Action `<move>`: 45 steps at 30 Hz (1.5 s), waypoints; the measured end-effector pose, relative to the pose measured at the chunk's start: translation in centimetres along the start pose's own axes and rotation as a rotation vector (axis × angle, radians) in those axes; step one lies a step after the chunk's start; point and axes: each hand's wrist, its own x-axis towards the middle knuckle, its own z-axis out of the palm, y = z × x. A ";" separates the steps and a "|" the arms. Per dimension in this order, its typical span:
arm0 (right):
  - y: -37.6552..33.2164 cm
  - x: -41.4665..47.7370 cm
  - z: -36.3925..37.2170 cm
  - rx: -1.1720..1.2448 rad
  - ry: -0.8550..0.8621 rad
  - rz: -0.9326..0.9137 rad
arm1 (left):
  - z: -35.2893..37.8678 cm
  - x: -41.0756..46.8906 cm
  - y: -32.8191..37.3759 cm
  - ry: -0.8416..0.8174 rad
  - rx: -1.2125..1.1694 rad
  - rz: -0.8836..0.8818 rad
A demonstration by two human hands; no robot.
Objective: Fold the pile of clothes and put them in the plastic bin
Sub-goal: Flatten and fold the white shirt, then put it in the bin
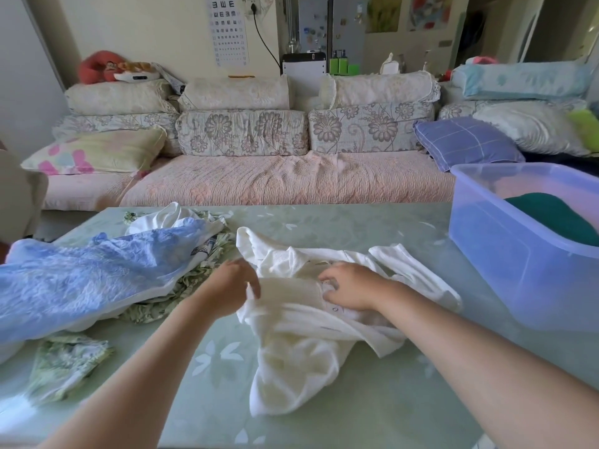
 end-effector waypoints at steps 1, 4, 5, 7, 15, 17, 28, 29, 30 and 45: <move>-0.4 0.0 -0.5 0.046 0.057 -0.023 | -0.1 -0.2 0.7 0.036 -0.012 0.034; -1.6 -0.8 -2.6 0.202 -0.026 -0.050 | -1.3 -0.8 4.7 0.013 -0.136 0.192; -1.9 -1.2 -3.1 0.180 -0.148 -0.044 | -1.4 -1.1 5.9 -0.085 -0.190 0.228; -2.3 -2.0 -3.3 0.024 -0.373 -0.007 | -0.9 -1.7 7.4 -0.311 -0.201 0.218; -1.3 -3.6 -4.3 0.377 -0.161 0.064 | -1.8 -0.4 7.7 0.179 -0.421 0.016; -1.0 -3.9 -4.9 0.460 -0.082 0.017 | -2.5 -0.2 7.0 0.306 -0.658 -0.116; -1.3 -4.3 -5.8 0.051 -0.011 0.063 | -1.5 -0.7 5.2 0.237 0.073 -0.186; -1.7 -4.3 -5.7 0.087 0.007 0.033 | -1.5 -0.9 5.9 0.222 -0.013 0.002; -2.1 -4.1 -5.6 0.154 0.031 0.002 | -1.5 -1.1 6.8 0.181 -0.145 0.188; 1.0 -2.9 -3.2 -0.016 -0.125 0.129 | -5.5 -1.6 0.7 0.069 0.318 -0.599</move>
